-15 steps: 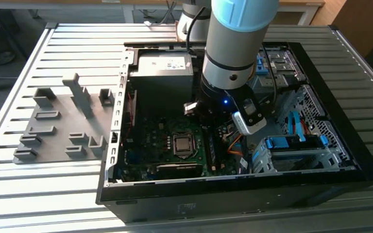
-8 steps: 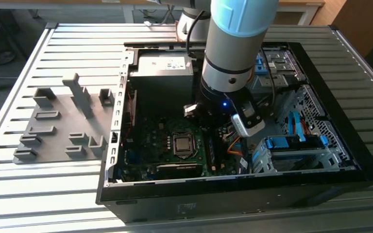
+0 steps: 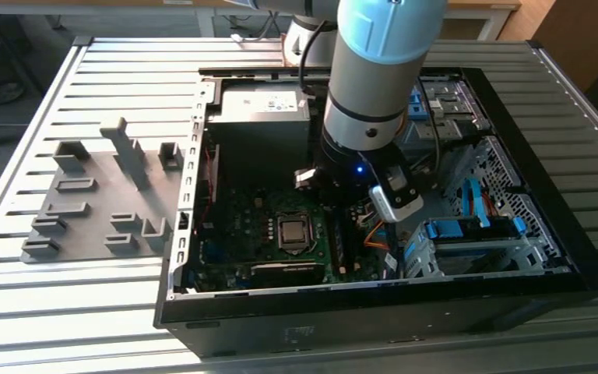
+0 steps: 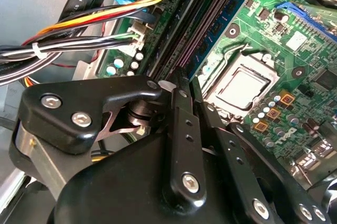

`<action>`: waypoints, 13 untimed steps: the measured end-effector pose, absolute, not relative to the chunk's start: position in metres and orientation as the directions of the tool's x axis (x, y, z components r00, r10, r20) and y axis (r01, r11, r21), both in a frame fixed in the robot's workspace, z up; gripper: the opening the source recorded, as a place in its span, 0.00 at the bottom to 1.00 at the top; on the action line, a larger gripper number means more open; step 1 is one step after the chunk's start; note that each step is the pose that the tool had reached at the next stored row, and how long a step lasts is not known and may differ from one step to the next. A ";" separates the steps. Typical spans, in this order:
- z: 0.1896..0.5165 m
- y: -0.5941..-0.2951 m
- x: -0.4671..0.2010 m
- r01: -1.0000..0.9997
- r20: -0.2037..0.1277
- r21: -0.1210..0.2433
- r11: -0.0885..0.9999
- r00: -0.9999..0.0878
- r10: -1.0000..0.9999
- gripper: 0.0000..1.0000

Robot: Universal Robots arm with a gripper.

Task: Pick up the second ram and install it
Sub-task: 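Insert the second ram into the second slot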

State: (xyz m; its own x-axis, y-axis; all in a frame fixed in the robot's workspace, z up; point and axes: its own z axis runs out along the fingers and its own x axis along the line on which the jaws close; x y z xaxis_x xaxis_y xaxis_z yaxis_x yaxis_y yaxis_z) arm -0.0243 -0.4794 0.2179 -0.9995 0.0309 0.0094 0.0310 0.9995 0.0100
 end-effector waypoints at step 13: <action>0.214 -0.481 -0.024 0.034 0.010 0.021 0.999 -0.999 0.034 0.14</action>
